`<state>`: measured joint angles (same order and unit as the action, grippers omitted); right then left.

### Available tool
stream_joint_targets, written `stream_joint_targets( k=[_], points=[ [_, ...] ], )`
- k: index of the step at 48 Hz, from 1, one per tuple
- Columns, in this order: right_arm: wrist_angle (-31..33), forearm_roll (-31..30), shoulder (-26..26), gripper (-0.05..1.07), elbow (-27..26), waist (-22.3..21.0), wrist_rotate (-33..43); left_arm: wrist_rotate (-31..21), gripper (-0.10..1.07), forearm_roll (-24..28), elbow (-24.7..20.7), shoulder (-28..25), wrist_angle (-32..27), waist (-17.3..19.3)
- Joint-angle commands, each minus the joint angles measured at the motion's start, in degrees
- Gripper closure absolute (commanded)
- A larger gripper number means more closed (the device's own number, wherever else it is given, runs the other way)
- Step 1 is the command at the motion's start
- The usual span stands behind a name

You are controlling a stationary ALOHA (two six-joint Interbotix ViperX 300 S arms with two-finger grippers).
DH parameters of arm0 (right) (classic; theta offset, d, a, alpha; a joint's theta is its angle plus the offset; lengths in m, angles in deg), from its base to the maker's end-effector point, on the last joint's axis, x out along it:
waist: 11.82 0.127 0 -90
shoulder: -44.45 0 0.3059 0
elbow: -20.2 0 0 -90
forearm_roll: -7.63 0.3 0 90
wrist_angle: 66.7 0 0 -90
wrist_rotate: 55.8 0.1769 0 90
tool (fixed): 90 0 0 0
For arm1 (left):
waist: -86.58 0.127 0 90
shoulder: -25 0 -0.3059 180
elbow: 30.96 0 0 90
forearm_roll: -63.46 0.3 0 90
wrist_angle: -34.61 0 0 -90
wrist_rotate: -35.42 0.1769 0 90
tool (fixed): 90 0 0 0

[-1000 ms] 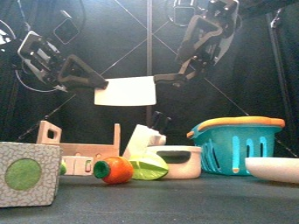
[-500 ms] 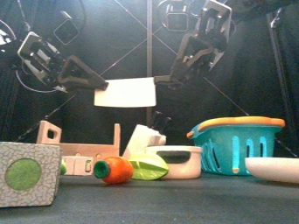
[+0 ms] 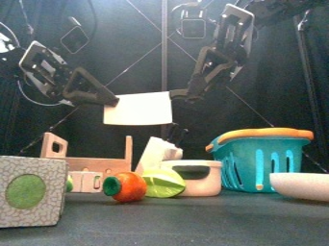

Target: Regrasp cleaver

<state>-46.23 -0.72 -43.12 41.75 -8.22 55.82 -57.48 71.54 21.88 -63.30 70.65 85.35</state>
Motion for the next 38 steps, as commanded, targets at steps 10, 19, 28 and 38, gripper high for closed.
stream_joint_targets(
  k=[10, 19, 28, 38],
  points=[
    [0.44, 0.79, 0.26, 0.57, -1.67, 0.18, 0.09, 0.18, 0.53, 0.09, -1.32, -1.76, 0.26, 0.26],
    [0.70, 0.70, 1.49, 0.57, -1.67, 0.18, 0.00, -0.09, 0.53, 0.18, -1.32, -1.76, 0.26, -0.09],
    [0.70, 0.53, 1.67, 0.57, -1.76, 0.09, -0.09, -0.18, 0.53, 0.09, -1.23, -1.85, 0.26, -0.18],
    [0.70, 0.62, 1.58, 0.57, -1.67, -0.09, 0.00, -0.18, 0.53, -0.62, -1.23, -1.76, 0.26, -0.18]
  ],
)
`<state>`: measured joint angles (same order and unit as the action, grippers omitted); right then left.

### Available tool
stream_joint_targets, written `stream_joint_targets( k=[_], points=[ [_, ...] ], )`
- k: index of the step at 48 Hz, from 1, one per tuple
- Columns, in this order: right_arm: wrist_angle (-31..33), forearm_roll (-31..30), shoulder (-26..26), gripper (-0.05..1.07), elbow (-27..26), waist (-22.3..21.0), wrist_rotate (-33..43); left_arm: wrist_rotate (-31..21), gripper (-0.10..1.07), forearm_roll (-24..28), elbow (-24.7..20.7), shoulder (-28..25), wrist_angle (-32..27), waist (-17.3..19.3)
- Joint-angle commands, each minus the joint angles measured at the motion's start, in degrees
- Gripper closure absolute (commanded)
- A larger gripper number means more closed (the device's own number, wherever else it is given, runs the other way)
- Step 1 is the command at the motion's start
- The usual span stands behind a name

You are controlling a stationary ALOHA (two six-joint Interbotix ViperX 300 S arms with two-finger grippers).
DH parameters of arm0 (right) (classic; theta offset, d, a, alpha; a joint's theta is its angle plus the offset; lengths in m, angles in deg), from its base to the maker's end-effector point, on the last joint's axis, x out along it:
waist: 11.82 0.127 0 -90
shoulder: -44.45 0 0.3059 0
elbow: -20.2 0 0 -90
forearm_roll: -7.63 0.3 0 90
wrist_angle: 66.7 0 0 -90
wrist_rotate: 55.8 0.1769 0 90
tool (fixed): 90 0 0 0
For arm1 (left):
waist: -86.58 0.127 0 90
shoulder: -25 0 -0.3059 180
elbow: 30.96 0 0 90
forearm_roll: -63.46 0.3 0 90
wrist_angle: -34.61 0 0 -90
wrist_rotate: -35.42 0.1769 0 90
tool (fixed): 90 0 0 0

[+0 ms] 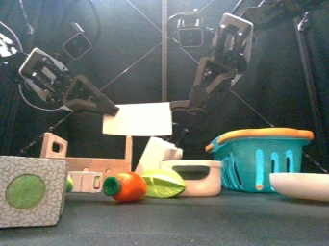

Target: Regrasp cleaver

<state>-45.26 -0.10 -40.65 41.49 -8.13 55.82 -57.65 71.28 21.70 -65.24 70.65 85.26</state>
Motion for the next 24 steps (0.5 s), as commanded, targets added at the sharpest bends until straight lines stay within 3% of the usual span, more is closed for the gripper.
stream_joint_targets(
  k=[1, 24],
  points=[
    [-0.26, 0.00, -0.79, 0.57, -1.41, -0.18, 0.00, 0.00, 0.53, -0.44, -1.05, 0.09, 0.26, -0.09],
    [-0.26, 0.09, 0.26, 0.58, -1.76, -0.35, 0.00, -0.09, 0.53, -1.41, -0.88, 0.18, 0.26, -0.18]
  ],
)
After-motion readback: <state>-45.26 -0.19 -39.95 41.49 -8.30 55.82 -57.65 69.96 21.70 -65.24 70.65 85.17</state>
